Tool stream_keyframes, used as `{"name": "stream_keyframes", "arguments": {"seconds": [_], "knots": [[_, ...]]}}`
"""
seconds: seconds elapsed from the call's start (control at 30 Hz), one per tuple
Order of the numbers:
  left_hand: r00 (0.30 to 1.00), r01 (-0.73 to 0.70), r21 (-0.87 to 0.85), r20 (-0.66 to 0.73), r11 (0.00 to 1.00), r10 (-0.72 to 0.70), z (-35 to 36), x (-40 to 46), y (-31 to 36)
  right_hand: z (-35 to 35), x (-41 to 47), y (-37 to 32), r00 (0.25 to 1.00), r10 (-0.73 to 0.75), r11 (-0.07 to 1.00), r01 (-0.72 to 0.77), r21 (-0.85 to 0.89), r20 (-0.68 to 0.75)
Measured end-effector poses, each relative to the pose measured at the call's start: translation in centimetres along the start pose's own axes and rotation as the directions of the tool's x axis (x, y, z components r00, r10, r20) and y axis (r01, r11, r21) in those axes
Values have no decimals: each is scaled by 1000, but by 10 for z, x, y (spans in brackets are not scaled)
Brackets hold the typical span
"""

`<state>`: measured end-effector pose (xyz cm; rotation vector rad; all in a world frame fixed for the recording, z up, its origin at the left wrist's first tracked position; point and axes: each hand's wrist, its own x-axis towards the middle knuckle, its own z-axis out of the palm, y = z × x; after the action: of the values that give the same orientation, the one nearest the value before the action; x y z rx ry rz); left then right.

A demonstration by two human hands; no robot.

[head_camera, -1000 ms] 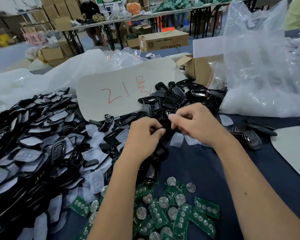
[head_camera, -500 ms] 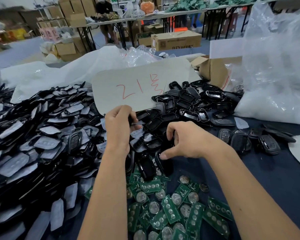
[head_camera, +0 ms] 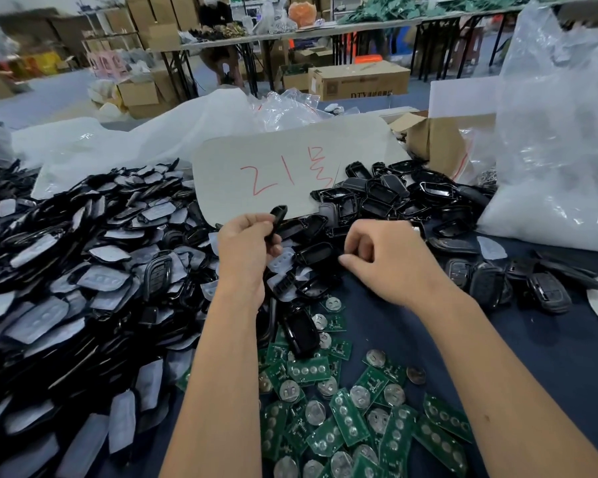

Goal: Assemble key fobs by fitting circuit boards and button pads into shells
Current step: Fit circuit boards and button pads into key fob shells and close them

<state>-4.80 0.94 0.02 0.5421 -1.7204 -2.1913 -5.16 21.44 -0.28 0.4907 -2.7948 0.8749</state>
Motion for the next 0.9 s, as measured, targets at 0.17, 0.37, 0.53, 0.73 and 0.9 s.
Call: {"name": "stream_keyframes", "arguments": {"seconds": [0.17,0.37,0.53,0.73,0.9], "knots": [[999,-39,48,16,998,38,-1,0,-4,3,-4,-26,925,58,978,23,-209,374],[999,-25,-9,-38,1000,24,-5,-4,-4,-4,-5,-31,916,35,983,42,-181,400],[1000,-7,-21,-2,1000,7,-4,-3,-4,-7,0,-10,967,-91,995,81,52,238],[987,66,1,147,998,-65,7,-8,-5,11,4,-2,992,125,726,-89,682,-3],[974,79,67,210,995,-91,22,-17,-11,22,3,-2,974,162,822,-44,568,-159]]}}
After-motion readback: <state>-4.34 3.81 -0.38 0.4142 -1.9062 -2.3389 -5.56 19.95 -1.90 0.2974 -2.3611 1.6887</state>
